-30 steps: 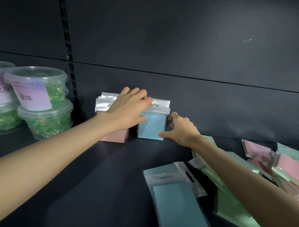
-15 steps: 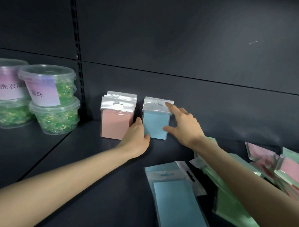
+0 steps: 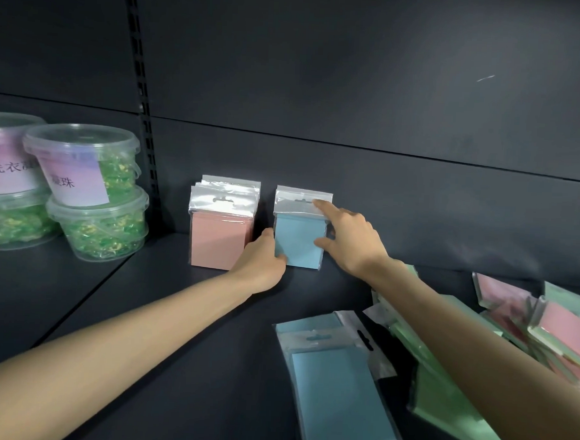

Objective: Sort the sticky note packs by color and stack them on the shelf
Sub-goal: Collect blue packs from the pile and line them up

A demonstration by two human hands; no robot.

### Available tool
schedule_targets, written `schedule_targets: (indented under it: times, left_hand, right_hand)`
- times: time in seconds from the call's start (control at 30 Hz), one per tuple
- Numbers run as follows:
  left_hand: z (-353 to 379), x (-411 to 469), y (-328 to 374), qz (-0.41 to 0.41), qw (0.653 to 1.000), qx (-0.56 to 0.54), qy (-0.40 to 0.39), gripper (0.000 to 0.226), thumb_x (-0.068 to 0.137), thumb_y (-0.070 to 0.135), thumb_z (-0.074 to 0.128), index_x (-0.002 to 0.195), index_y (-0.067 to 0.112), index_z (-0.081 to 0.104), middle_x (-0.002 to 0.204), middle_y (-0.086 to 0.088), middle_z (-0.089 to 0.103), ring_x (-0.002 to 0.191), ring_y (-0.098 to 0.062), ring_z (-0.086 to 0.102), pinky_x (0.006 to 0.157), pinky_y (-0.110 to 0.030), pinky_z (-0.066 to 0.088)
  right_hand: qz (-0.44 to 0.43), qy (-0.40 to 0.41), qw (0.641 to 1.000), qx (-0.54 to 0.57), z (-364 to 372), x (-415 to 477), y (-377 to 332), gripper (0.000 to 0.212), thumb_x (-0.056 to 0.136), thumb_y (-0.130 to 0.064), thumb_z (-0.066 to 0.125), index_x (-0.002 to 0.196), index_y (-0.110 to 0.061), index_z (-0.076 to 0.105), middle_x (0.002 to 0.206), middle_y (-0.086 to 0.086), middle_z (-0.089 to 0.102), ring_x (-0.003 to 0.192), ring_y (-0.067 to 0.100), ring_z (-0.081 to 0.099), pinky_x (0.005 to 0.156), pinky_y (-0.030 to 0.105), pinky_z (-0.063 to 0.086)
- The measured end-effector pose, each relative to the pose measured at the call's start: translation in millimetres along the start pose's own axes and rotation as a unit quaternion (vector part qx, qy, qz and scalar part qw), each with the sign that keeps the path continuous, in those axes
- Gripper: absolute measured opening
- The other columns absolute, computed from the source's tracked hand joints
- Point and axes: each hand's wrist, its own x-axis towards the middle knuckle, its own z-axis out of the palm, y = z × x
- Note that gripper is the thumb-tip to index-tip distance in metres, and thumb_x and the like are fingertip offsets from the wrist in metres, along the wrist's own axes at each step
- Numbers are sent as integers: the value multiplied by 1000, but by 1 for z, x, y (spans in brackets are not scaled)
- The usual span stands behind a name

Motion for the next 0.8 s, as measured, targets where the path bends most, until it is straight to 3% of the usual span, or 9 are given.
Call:
schedule_targets:
  times: [0.23,0.33,0.47,0.53,0.63,0.73,0.8]
  left_hand:
    - [-1,-9,3,6,1000,17,-7,53,95,17,48,142,9,26,132,-5,51,115,-21,51,91,-27,40]
    - [-4,-26,7,53,998,20,-7,46,94,18,52,136,13,33,131,-1,50,106,-13,49,85,-23,36]
    - [-13,-52,9,119,990,75,1,51,95,28,52,141,15,34,142,3,39,128,-12,41,93,-17,28]
    - [-16,-60,7,130,987,87,-28,46,94,34,53,135,17,45,139,4,46,125,-9,45,97,-18,32]
    - [-19,-74,7,116,982,89,-116,46,86,47,60,125,23,54,126,8,58,112,-3,54,98,-22,41]
    - [-25,-85,13,105,964,132,-207,74,75,60,64,137,24,43,136,12,49,121,-1,47,106,-24,37]
    - [-29,-91,18,100,952,160,-242,91,70,61,69,143,22,33,142,12,42,126,-2,43,107,-23,35]
  right_hand:
    - [4,-3,1000,10,-4,-2,-1,68,87,-20,59,145,-32,26,106,7,57,96,34,55,83,40,49]
    - [12,8,1000,20,-11,-8,-2,71,85,-24,62,145,-29,24,113,8,55,98,33,55,85,41,49]
    - [10,33,998,53,-21,-29,0,66,83,-30,66,140,-26,32,121,6,53,101,30,56,88,43,49]
    - [12,30,995,91,-27,-46,3,59,82,-33,68,134,-23,42,123,3,54,105,24,57,91,40,48]
    - [31,-43,988,148,-37,-73,9,52,77,-35,75,123,-25,54,116,-5,59,102,11,57,87,24,47]
    - [36,-173,966,187,-40,-96,13,51,70,-38,80,115,-33,57,113,-13,60,107,2,56,82,10,43]
    - [36,-233,953,188,-41,-107,13,56,68,-42,80,117,-35,55,117,-17,58,112,-1,53,86,9,40]
